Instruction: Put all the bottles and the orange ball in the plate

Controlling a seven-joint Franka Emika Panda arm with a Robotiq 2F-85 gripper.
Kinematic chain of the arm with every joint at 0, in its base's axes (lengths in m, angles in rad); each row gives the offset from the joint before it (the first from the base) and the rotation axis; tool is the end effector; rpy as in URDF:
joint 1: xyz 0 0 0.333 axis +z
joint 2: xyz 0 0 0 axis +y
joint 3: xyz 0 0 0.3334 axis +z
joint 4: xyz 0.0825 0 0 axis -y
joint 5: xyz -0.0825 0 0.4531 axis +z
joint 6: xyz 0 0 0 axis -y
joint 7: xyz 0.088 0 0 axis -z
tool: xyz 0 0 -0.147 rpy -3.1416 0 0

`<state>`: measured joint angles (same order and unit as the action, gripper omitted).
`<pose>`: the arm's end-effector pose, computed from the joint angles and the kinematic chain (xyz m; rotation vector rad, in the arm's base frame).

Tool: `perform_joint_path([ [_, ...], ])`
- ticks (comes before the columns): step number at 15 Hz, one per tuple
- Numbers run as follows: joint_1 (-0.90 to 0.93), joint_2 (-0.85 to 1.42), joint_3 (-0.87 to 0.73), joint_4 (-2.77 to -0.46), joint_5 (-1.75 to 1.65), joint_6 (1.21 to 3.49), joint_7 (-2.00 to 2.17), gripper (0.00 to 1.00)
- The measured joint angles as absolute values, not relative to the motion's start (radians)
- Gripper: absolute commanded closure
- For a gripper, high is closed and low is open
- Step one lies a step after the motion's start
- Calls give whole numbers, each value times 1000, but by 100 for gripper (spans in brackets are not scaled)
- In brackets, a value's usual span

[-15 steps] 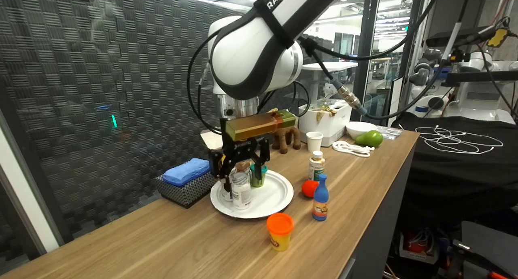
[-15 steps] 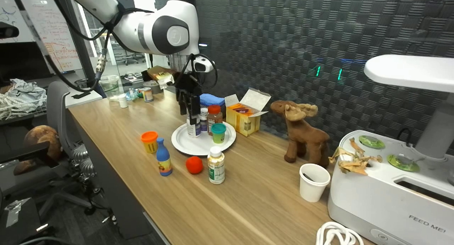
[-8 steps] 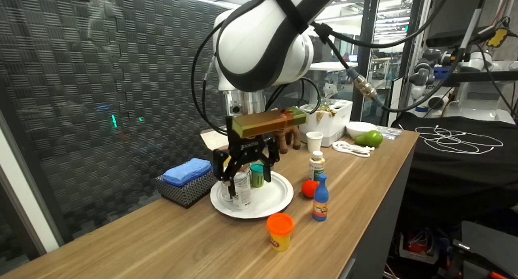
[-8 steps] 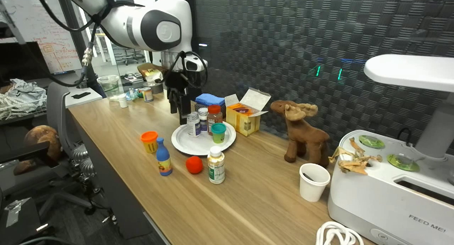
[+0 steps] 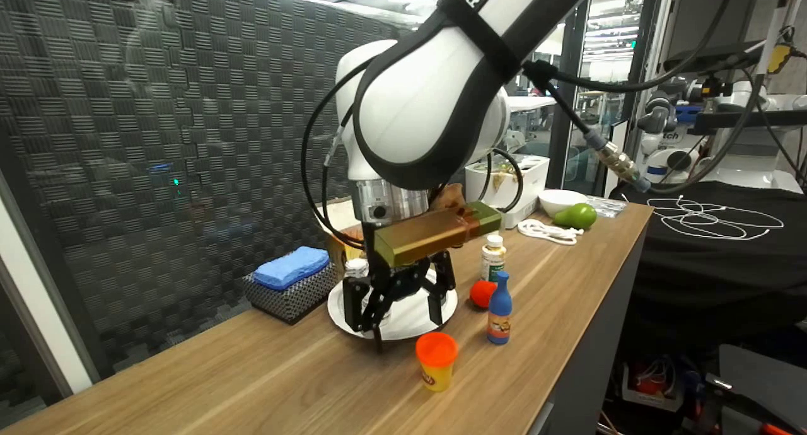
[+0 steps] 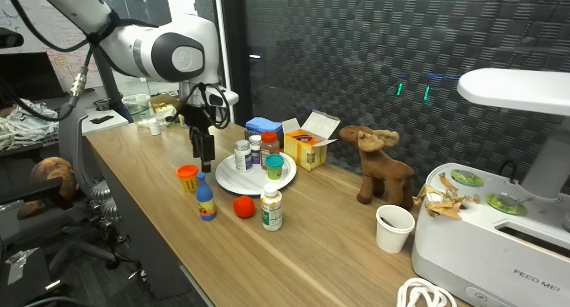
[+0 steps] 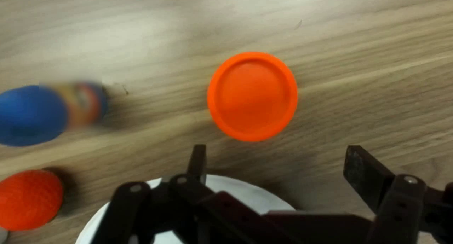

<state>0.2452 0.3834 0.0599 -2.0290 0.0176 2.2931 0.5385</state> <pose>0.6048 0.1923 0.1725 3.0950 -0.3871 -0.1916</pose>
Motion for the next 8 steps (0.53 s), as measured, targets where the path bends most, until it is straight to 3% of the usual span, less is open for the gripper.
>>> perform_joint_path([
  [8,279,336,54,-2151,-32,2369,706,0],
])
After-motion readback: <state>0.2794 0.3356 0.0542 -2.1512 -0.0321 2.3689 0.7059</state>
